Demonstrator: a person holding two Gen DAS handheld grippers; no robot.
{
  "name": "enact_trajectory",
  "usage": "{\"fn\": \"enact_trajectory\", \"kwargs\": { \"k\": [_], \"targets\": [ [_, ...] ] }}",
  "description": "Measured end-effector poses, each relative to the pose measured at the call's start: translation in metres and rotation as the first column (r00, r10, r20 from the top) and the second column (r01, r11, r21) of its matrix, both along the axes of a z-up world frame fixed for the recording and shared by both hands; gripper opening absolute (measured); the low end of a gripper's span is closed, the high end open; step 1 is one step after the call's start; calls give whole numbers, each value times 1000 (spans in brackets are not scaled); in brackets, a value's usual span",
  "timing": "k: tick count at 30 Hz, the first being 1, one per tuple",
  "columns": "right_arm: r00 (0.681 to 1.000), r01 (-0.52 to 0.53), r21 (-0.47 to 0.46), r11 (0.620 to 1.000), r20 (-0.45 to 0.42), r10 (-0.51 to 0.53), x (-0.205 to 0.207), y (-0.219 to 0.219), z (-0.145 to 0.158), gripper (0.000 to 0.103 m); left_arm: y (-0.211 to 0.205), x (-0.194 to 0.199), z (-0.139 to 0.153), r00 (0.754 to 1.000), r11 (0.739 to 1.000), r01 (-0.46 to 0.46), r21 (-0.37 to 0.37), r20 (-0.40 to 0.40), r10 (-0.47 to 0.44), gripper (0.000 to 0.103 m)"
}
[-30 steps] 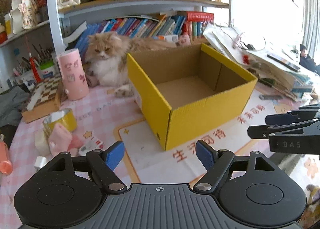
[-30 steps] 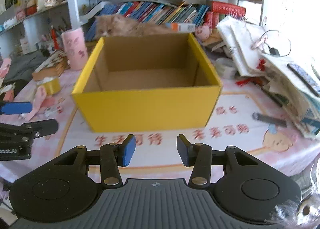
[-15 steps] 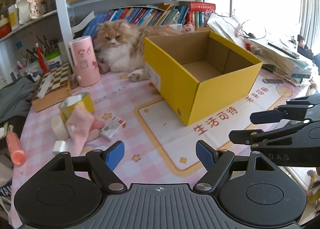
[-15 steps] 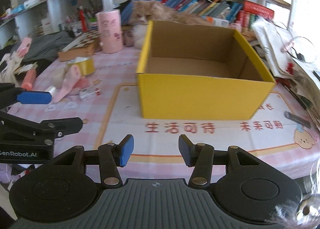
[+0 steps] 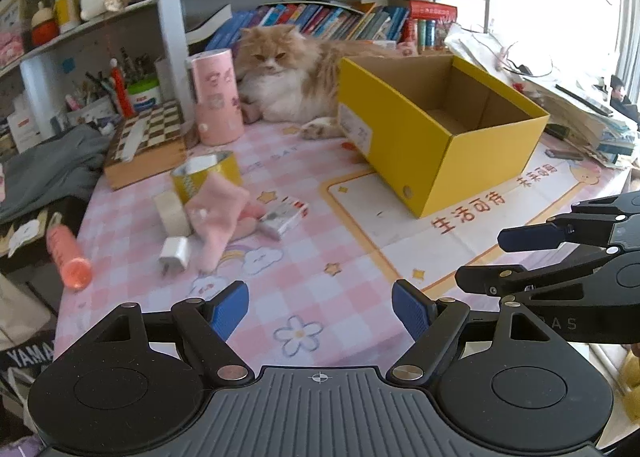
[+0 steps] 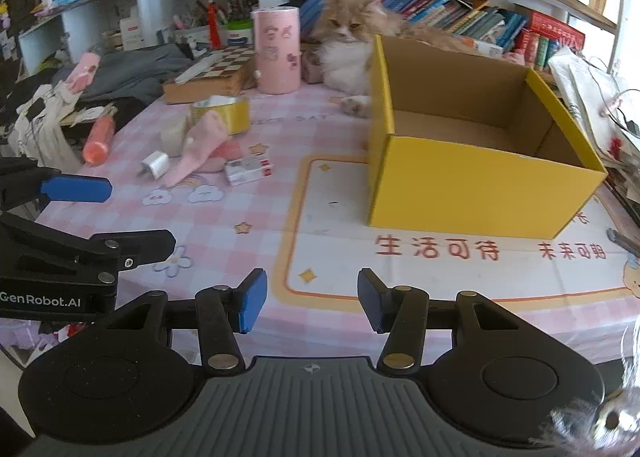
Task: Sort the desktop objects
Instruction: 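Withdraw both tools from the yellow box back toward the table items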
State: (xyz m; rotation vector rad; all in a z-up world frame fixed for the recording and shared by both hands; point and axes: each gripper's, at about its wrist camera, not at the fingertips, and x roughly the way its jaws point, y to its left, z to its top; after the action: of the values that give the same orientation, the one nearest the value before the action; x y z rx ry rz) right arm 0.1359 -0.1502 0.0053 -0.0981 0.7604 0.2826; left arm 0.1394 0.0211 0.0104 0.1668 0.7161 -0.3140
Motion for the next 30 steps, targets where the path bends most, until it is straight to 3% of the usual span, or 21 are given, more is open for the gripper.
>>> {"fn": "enact_trajectory", "kwargs": {
  "k": [21,30],
  "targets": [
    [996,-92,0,996,-13,92,1,63,-4,48,60,-10,-1,994,994,-105,-12,-6,105,81],
    [985,-175,-40,984,-15,175,6,84,-2,48,79,-4,-5,981,979,-188,-74,-54,184,81]
  ]
}}
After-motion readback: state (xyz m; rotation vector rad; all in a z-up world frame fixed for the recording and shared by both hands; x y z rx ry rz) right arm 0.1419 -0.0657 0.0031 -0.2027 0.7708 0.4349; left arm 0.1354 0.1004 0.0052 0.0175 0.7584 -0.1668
